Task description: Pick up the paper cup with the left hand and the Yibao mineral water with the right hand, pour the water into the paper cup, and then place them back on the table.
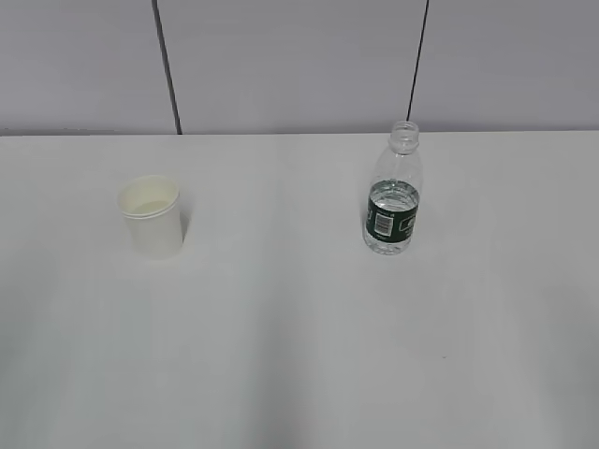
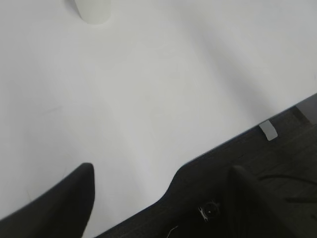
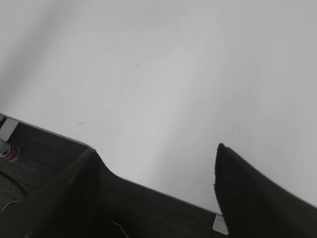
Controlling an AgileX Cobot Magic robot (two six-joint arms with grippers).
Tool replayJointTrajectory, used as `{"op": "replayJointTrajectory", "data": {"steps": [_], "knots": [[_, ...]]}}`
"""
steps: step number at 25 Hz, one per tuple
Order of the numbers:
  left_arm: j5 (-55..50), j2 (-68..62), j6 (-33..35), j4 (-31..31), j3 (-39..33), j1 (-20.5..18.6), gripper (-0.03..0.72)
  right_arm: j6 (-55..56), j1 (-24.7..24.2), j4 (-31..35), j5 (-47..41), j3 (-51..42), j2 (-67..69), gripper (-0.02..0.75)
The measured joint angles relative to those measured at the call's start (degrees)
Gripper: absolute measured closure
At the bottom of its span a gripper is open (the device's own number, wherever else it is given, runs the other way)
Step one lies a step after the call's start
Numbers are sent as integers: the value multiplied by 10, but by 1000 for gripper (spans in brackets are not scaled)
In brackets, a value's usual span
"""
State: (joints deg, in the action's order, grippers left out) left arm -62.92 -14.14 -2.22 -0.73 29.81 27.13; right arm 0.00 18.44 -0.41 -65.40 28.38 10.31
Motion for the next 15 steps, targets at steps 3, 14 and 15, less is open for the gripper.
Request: {"op": "replayJointTrajectory", "data": {"steps": [3, 14, 15], "knots": [[0, 0, 0, 0, 0, 0, 192, 0, 0, 0, 0, 0, 0, 209], [1, 9, 0, 0, 0, -16, 192, 0, -7, 0, 0, 0, -4, 217], [1, 16, 0, 0, 0, -29, 192, 0, -19, 0, 0, 0, -4, 218]]}}
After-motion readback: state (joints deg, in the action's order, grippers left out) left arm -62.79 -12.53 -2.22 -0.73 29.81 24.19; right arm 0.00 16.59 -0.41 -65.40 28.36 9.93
